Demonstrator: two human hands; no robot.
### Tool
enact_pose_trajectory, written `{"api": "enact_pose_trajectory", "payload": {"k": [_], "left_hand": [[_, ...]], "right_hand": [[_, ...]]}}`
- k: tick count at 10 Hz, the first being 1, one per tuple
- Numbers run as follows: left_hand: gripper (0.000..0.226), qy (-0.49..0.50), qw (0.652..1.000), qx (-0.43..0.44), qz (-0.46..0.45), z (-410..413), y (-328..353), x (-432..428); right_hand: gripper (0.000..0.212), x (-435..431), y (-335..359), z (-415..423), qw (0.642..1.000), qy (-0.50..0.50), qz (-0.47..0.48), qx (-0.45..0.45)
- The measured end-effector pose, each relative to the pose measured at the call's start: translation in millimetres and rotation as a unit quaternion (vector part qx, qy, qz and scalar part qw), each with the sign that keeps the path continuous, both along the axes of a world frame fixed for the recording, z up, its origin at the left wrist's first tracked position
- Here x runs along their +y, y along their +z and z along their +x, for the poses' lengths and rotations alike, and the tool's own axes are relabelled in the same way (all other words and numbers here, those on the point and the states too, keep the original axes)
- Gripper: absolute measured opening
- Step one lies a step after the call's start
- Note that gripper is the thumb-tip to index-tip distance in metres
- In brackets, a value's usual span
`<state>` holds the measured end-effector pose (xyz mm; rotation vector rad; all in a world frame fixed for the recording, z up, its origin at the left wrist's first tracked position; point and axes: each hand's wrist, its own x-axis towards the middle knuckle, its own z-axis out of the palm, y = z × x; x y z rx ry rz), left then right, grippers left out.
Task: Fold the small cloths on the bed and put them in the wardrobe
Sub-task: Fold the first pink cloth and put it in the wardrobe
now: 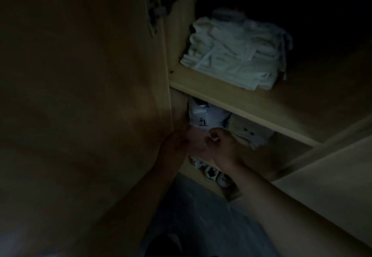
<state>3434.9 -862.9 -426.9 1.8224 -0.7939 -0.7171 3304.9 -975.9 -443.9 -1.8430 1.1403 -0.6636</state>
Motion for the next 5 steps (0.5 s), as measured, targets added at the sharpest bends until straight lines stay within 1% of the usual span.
{"api": "enact_pose_trajectory", "payload": {"k": [1, 2, 3, 4, 5], "left_hand": [[0.028, 0.027, 0.999, 0.032, -0.024, -16, 56, 29], [0.018, 0.064, 0.997, 0.033, -0.029, -37, 110, 57], [0.018, 0.061, 0.996, 0.052, -0.037, -67, 182, 95], [0.025, 0.05, 0.997, 0.028, -0.059, -83, 227, 120], [0.021, 0.048, 0.995, 0.003, -0.082, -107, 271, 153]], "right_hand": [[0.023, 17, 55, -18, 1.0, 0.024, 0.007, 0.015], [0.022, 41, 109, -39, 1.0, 0.031, -0.002, 0.001], [0.022, 71, 159, -64, 0.999, 0.033, -0.002, -0.012], [0.02, 97, 195, -84, 0.998, 0.045, 0.003, -0.04], [0.014, 130, 241, -109, 0.994, 0.057, 0.004, -0.091]]}}
